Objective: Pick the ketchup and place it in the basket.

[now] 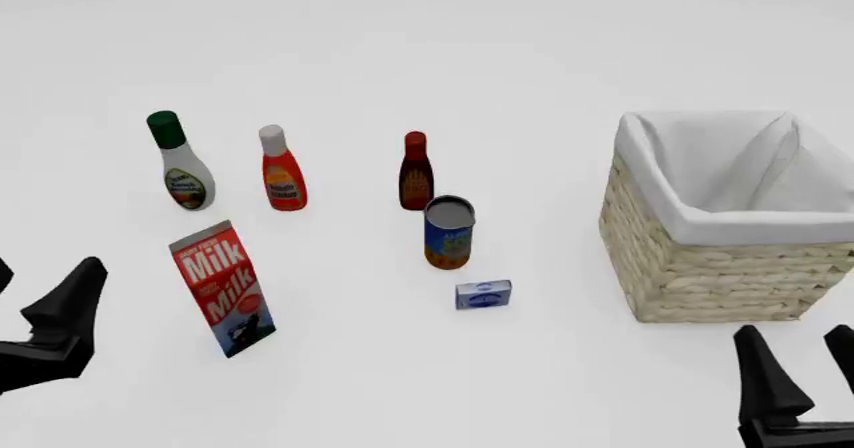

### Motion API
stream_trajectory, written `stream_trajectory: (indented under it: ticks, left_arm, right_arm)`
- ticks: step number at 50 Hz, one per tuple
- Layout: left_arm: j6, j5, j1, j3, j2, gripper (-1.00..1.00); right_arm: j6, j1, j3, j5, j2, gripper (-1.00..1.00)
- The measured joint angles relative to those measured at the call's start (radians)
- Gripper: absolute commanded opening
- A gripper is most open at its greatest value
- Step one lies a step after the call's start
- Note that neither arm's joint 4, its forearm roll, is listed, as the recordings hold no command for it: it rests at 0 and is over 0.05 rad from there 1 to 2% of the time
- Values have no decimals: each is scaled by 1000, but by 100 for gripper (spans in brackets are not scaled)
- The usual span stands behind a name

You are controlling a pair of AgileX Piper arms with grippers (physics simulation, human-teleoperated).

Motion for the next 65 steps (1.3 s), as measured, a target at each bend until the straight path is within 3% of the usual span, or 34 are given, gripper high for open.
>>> stream_trajectory:
  ticks: [14,32,47,65]
  left_arm:
    - [35,114,-83,-227,157,100]
    - [84,166,-164,-472,429,100]
    - [141,146,-184,-575,623,100]
    - [193,77,-150,-666,809,100]
  right_arm:
    - [-10,1,1,-11,16,100]
    - [-18,2,1,-24,34,100]
    - [-18,3,1,-34,46,100]
    - [-9,5,2,-46,62,100]
